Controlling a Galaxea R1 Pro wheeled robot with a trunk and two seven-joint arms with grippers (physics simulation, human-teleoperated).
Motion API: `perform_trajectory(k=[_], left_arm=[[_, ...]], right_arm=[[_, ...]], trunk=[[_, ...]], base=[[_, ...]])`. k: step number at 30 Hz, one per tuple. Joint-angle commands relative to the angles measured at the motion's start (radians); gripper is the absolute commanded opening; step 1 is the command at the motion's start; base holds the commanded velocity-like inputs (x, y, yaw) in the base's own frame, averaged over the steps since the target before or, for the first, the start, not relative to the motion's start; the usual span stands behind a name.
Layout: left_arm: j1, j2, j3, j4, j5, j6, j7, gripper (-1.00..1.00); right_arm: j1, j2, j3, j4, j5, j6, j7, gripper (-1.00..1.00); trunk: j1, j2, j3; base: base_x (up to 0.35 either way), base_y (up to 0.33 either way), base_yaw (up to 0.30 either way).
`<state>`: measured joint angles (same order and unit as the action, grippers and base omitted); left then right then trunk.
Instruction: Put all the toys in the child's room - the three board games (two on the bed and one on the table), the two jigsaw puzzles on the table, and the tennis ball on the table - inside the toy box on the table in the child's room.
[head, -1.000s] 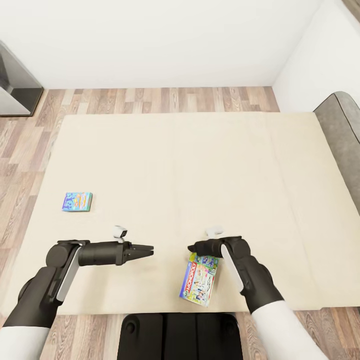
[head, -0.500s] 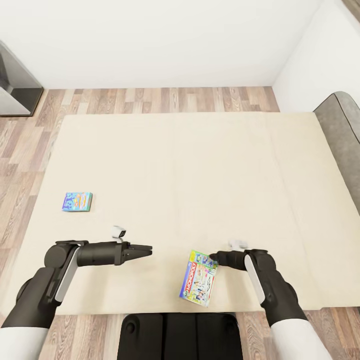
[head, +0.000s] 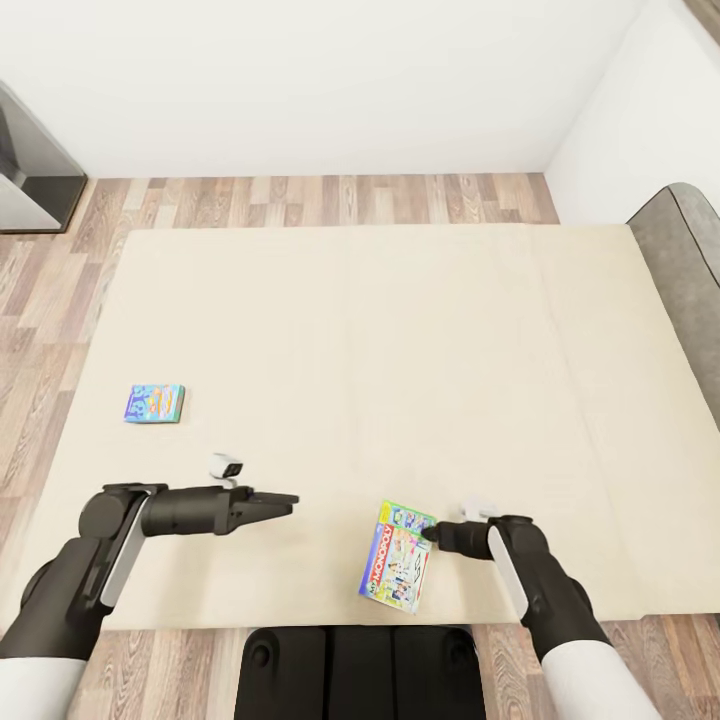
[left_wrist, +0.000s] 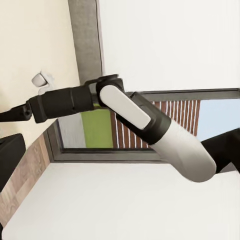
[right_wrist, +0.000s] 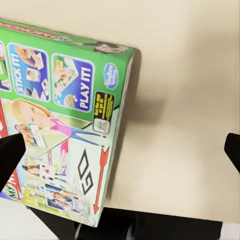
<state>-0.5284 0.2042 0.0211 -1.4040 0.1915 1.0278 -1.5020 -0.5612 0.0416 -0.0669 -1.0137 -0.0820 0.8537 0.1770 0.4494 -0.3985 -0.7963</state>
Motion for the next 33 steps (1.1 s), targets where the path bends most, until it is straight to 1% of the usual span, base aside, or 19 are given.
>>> perform_trajectory(k=[1,7,18,23,25,26,29,33], left_arm=[[0.001,0.003,0.001,0.000,0.000,0.010,-0.006,1.00],[0.003,0.010,0.003,-0.001,0.000,0.007,-0.018,1.00],[0.004,0.012,0.005,-0.001,0.002,0.006,-0.021,1.00],[0.004,0.010,0.004,-0.001,0.002,0.006,-0.021,1.00],[0.004,0.009,0.003,-0.001,0.002,0.006,-0.020,1.00],[0.004,0.008,0.003,-0.001,0.002,0.006,-0.020,1.00],[0.004,0.008,0.003,-0.001,0.002,0.006,-0.020,1.00],[0.004,0.007,0.003,-0.001,0.002,0.006,-0.020,1.00]], right_arm=[[0.000,0.002,-0.003,0.002,-0.004,0.004,0.000,1.00],[0.000,0.004,-0.004,0.018,-0.005,0.000,-0.001,1.00],[0.001,0.016,-0.004,0.029,-0.009,0.003,-0.003,1.00],[0.000,0.022,-0.002,0.050,-0.008,-0.012,-0.004,1.00],[-0.004,0.032,0.000,0.084,-0.007,-0.035,-0.004,1.00],[-0.008,0.042,0.001,0.109,-0.006,-0.052,-0.003,1.00],[-0.016,0.057,0.002,0.140,-0.006,-0.073,-0.003,1.00],[-0.022,0.065,0.002,0.155,-0.006,-0.087,-0.002,1.00]], trunk=[[0.001,-0.002,-0.001],[0.001,-0.002,-0.001],[0.001,-0.002,-0.001],[0.001,-0.002,-0.001],[0.001,-0.002,-0.001],[0.001,-0.002,-0.001],[0.001,-0.002,-0.001],[0.001,-0.002,-0.001]], base=[[0.000,0.000,0.000],[0.000,0.000,0.000],[0.000,0.000,0.000],[0.000,0.000,0.000],[0.000,0.000,0.000],[0.000,0.000,0.000],[0.000,0.000,0.000],[0.000,0.000,0.000]])
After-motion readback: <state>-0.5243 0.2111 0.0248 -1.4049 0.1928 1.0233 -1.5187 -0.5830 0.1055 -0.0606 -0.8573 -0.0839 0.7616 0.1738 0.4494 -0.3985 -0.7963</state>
